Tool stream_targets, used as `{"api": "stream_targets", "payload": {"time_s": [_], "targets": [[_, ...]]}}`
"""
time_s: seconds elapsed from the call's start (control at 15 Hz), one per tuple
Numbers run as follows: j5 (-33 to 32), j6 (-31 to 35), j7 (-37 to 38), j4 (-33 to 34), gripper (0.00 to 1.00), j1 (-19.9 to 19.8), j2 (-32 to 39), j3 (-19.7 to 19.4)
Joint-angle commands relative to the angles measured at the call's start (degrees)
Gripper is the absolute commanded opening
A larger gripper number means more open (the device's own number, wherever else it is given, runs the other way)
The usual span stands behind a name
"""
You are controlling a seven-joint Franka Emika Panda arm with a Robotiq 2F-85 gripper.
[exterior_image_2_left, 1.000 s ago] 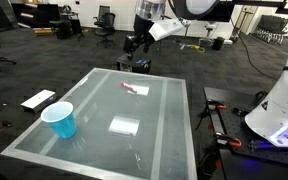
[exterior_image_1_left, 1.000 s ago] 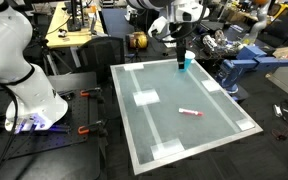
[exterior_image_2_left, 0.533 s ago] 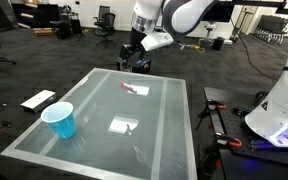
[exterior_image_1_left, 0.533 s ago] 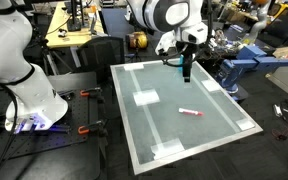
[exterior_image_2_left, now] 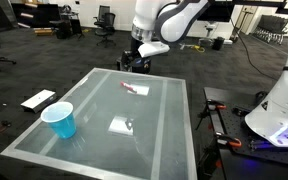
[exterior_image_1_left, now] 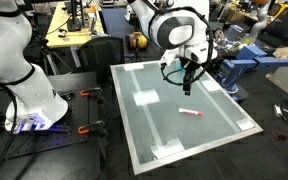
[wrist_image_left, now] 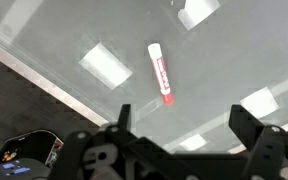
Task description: Put the red marker in the light blue cup
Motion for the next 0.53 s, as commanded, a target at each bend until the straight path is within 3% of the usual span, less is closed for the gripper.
{"api": "stream_targets", "payload": {"time_s": [0.0,0.47], "targets": [[4.36,0.20,-2.75,2.55,1.00,0.55,3.52,-1.45],[9.03,-0.14,-8.23,7.76,1.00,0.50,10.41,-3.46]]}}
